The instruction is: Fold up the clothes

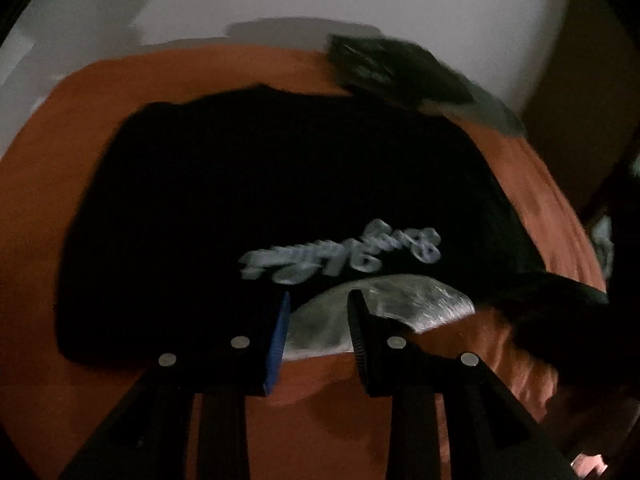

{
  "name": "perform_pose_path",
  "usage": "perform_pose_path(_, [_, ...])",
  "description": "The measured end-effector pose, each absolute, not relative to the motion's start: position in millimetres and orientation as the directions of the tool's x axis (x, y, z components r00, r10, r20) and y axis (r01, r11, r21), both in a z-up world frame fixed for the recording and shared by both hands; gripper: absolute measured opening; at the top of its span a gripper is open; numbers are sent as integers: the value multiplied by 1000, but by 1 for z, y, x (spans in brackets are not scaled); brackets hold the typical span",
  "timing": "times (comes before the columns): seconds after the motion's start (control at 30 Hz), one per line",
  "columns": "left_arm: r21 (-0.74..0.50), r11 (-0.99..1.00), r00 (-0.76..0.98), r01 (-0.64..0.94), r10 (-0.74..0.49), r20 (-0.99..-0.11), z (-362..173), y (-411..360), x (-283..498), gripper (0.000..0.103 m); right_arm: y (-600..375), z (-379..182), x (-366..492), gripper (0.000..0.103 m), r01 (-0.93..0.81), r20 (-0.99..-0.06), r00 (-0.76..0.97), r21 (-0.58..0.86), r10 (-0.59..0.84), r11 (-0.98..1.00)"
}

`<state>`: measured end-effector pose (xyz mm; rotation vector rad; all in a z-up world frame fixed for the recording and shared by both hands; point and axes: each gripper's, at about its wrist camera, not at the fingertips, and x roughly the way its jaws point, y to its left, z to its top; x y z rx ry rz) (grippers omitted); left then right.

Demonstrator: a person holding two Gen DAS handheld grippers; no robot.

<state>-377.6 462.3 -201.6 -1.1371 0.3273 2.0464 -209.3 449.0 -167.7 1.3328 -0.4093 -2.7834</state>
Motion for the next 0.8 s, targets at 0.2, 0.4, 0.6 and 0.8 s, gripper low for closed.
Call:
perform_pose_path(0.2, [-82, -730, -329, -679, 402, -854, -232, 454, -395, 31, 453, -200, -229, 4, -131, -805, -585, 212, -97, -969])
perform_pose_path(0.4, [-98, -859, -396, -502, 329, -857, -227, 374, -445, 31, 523, -207, -201, 0, -310, -816, -575, 158, 53, -938])
perform_pose_path(0.6, [-141, -915, -406, -379, 301, -863, -228, 317, -478, 27, 594, -209, -174, 0, -452, -806, -577, 181, 131, -874])
perform_pose_path(0.8, [-216, -913, -393, -347, 350, -850, -197, 300, -467, 31, 615, -191, -155, 1, -440, -781, -623, 299, 49, -847])
